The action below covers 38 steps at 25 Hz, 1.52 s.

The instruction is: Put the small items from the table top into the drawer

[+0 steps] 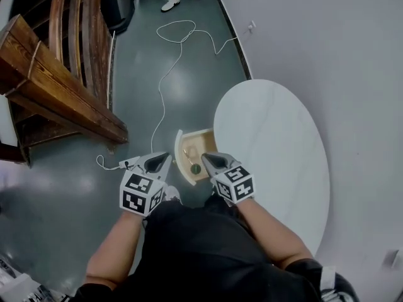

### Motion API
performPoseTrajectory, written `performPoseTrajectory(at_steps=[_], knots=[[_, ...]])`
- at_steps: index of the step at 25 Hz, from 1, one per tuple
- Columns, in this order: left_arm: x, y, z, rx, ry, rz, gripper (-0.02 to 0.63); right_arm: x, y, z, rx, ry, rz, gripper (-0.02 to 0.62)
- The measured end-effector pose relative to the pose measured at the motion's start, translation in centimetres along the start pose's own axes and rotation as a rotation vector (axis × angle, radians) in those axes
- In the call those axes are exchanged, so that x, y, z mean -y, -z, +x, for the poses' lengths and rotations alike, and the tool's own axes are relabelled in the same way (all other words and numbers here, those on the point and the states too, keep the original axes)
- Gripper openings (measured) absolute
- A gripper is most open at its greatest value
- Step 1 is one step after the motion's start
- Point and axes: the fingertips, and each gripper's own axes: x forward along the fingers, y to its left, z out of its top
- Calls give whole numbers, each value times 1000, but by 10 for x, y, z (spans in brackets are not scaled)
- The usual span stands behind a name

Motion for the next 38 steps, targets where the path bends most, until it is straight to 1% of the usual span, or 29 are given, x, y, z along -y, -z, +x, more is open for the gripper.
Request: performPoseTrajectory(at_steps=[3,6,9,12,15,25,38], knots=[[7,-13,-3,29,9,14,14,4,-29,-28,97,11,-3,9],[11,-28,-6,59,13,33,14,13,-53,-54,173,38,-14,9],[14,-39,-8,83,12,46,14,23,-69,-74,219,68,-22,8],[16,-45,-8,97,9,52,14,33,-77,-85,242,87,-26,9],[19,-50,-7,105,9,54,14,42,-79,-91,249,97,-20,8],[31,-54,2,98,7,61,14,59,-65,-95,235,103,7,8],[32,-52,0,85,4,64,14,56,-63,-93,226,97,-4,8]])
